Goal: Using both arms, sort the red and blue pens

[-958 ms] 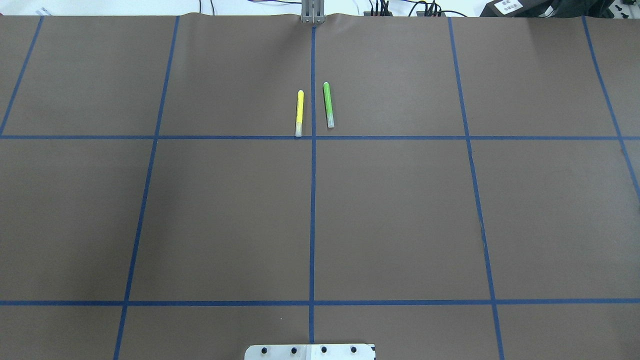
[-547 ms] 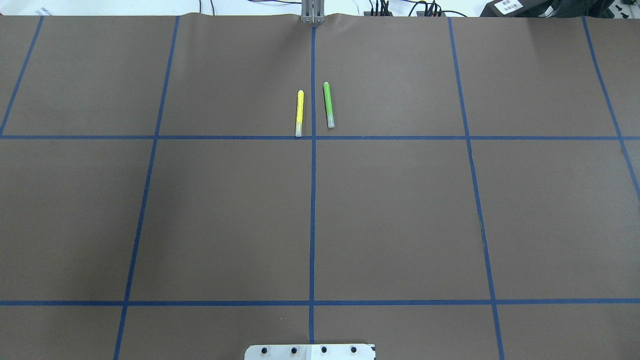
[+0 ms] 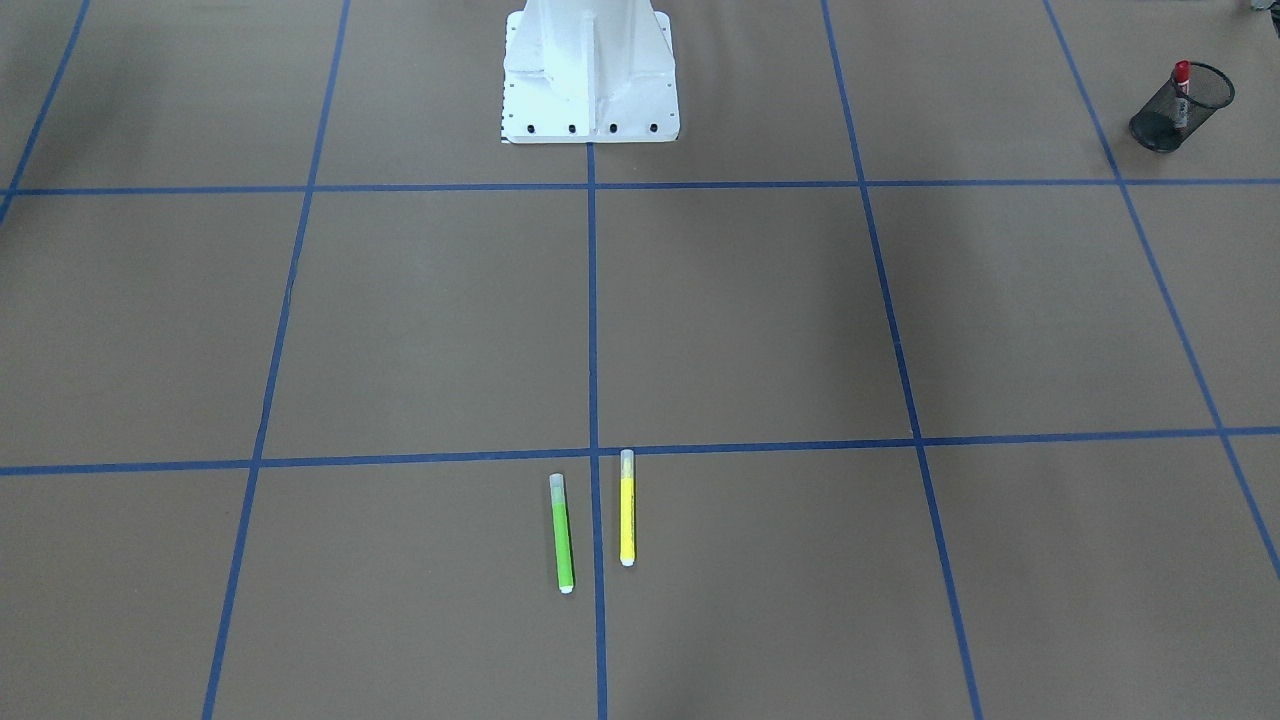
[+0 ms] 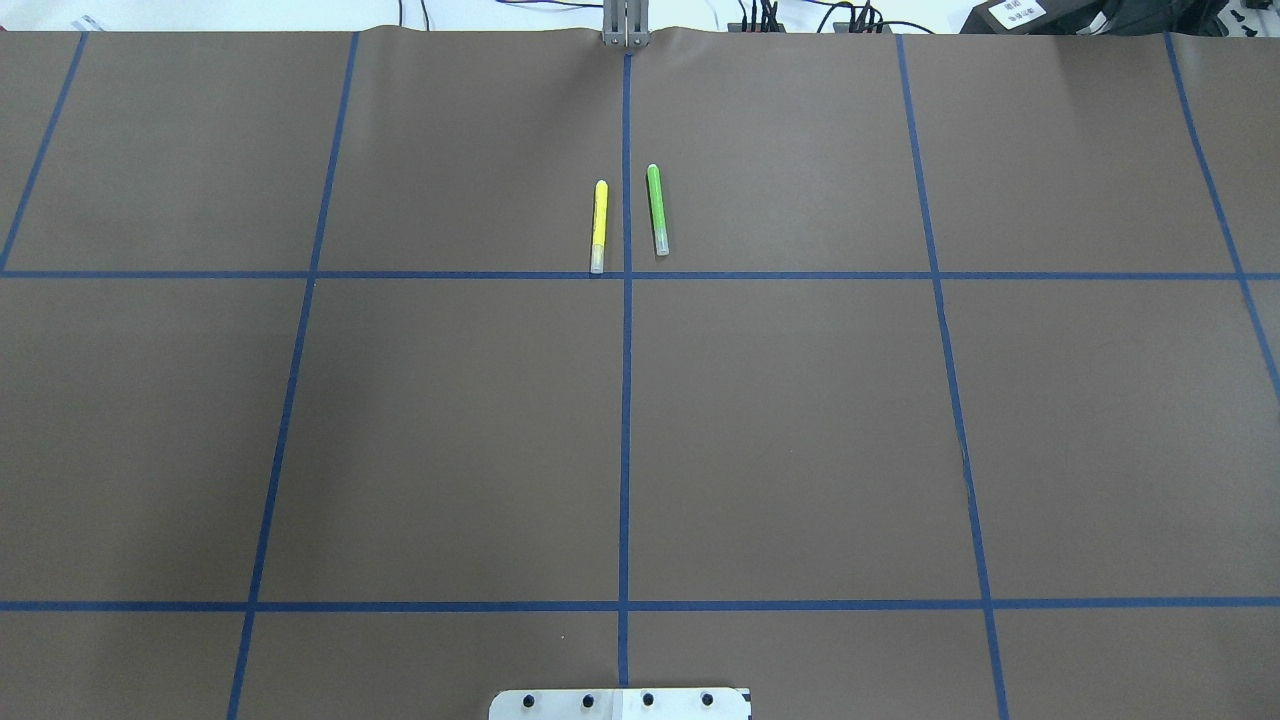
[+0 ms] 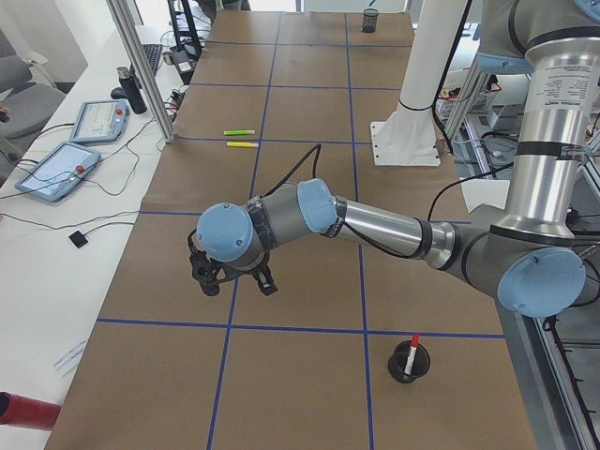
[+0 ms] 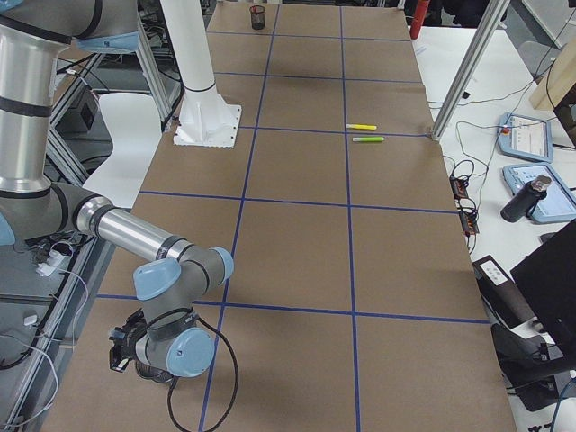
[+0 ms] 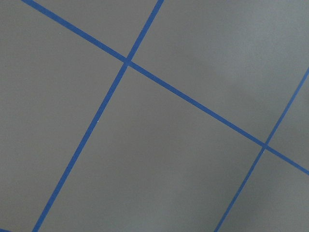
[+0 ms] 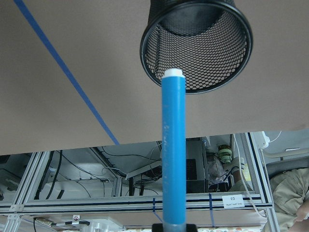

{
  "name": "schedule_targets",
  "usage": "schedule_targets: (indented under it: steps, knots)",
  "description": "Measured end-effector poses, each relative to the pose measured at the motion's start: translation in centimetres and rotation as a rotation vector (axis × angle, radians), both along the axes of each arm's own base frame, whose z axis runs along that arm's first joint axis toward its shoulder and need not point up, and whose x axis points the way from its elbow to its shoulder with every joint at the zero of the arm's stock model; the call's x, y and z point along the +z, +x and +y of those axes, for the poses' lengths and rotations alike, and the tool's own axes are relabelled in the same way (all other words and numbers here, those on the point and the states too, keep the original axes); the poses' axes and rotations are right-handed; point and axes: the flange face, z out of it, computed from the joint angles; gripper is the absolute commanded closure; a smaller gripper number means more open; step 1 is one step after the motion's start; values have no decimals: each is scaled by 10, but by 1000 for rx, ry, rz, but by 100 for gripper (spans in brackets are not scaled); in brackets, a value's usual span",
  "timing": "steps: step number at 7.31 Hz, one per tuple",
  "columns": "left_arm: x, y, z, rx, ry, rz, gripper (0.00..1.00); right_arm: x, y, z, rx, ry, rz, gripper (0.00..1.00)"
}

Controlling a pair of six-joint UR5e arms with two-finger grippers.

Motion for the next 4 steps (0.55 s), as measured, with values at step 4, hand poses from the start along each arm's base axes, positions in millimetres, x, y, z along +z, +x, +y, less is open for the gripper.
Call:
schedule_targets:
  steps: [4]
  knots:
    - [3,1,-1,3,5,-1,0,5,1,-2,-3,0,7,0]
